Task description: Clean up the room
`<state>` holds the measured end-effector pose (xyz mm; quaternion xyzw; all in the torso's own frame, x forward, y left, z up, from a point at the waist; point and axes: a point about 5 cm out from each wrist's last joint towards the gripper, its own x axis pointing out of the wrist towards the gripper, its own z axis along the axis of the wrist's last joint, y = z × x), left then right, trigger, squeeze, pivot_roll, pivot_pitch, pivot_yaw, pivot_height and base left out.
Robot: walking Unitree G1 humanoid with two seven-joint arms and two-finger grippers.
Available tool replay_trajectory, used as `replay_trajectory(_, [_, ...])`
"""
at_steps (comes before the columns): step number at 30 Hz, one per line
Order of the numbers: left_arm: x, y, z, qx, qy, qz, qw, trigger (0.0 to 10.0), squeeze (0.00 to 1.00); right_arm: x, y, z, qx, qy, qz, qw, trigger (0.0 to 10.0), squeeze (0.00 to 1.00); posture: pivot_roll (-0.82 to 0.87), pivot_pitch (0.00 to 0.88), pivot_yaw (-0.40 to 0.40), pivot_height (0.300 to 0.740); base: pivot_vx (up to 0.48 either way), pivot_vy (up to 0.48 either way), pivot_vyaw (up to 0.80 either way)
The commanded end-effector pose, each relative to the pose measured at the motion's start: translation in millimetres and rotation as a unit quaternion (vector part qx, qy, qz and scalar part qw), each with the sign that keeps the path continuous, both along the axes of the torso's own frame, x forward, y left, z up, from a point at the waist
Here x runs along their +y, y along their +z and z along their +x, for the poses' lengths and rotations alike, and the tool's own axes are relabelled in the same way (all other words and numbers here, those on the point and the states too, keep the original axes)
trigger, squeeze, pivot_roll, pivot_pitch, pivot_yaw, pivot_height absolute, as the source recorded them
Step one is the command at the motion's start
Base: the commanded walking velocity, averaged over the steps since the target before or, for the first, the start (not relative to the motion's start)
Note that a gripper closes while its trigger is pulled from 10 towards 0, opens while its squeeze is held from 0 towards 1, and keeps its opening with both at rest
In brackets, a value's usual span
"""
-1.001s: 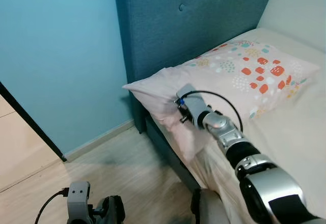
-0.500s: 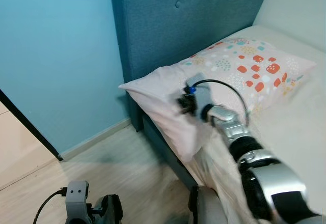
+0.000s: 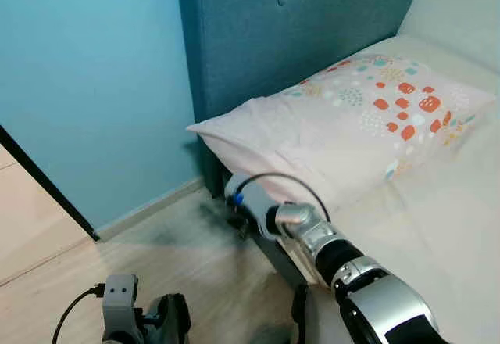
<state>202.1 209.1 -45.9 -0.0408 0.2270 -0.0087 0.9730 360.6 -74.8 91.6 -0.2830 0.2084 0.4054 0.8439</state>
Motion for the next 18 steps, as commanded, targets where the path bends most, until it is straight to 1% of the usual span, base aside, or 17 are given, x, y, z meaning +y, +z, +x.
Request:
replay_trajectory(1, [-4.9,-16.5,-23.1,0.051,-0.002,-0.012,0.999,10.0,0.0,-4.1,-2.9,0.3,0.001,-0.012,-0.023,1.0,10.0,0.0,0.14,0.268,-0.066,0.546,0.0,0.0,0.0])
replay_trajectory(2, [-4.3,-17.2,-25.6,0.052,-0.001,-0.012,0.999,10.0,0.0,-11.8,0.3,4.8,-0.011,-0.042,-0.034,0.998,10.0,0.0,0.14,0.273,-0.067,0.546,0.0,0.0,0.0])
replay_trajectory(3, [-4.3,-17.2,-25.6,0.052,-0.001,-0.012,0.999,10.0,0.0,-11.8,0.3,4.8,-0.011,-0.042,-0.034,0.998,10.0,0.0,0.14,0.273,-0.067,0.546,0.0,0.0,0.0])
replay_trajectory(6, [-4.3,-17.9,-29.2,0.051,0.0,-0.013,0.999,10.0,0.0,-18.1,9.6,12.4,-0.034,-0.086,-0.021,0.996,10.0,0.0,0.14,0.287,-0.07,0.546,0.0,0.0,0.0])
replay_trajectory(8, [-4.4,-18.0,-29.9,0.05,0.0,-0.013,0.999,10.0,0.0,-18.7,11.0,13.5,-0.038,-0.092,-0.021,0.995,10.0,0.0,0.14,0.287,-0.07,0.546,0.0,0.0,0.0])
replay_trajectory(10, [-4.9,-18.4,-31.8,0.05,0.0,-0.014,0.999,10.0,0.0,-25.9,10.0,14.8,-0.047,-0.101,-0.049,0.993,10.0,0.0,0.14,0.298,-0.071,0.546,0.0,0.0,0.0])
replay_trajectory(12, [-3.5,-17.7,-32.9,0.046,0.0,-0.012,0.999,10.0,0.0,-39.4,9.0,16.6,-0.061,-0.117,-0.088,0.987,10.0,0.0,0.15,0.31,-0.078,0.546,0.0,0.0,0.0])
replay_trajectory(13, [-3.5,-17.7,-32.9,0.046,0.0,-0.012,0.999,10.0,0.0,-39.4,9.0,16.6,-0.061,-0.117,-0.088,0.987,10.0,0.0,0.15,0.31,-0.078,0.546,0.0,0.0,0.0])
replay_trajectory(14, [-2.6,-17.2,-33.2,0.044,-0.001,-0.011,0.999,10.0,0.0,-44.4,9.2,17.4,-0.065,-0.125,-0.1,0.985,10.0,0.0,0.15,0.312,-0.077,0.546,0.0,0.0,0.0])
replay_trajectory(16, [0.8,-16.0,-34.2,0.04,0.002,-0.009,0.999,10.0,0.0,-58.1,12.1,20.1,-0.078,-0.148,-0.119,0.979,10.0,0.0,0.15,0.318,-0.08,0.546,0.0,0.0,0.0])
replay_trajectory(18, [3.4,-15.5,-35.3,0.039,0.006,-0.008,0.999,10.0,0.0,-73.3,17.3,23.5,-0.101,-0.174,-0.14,0.969,10.0,0.0,0.15,0.323,-0.082,0.546,0.0,0.0,0.0])
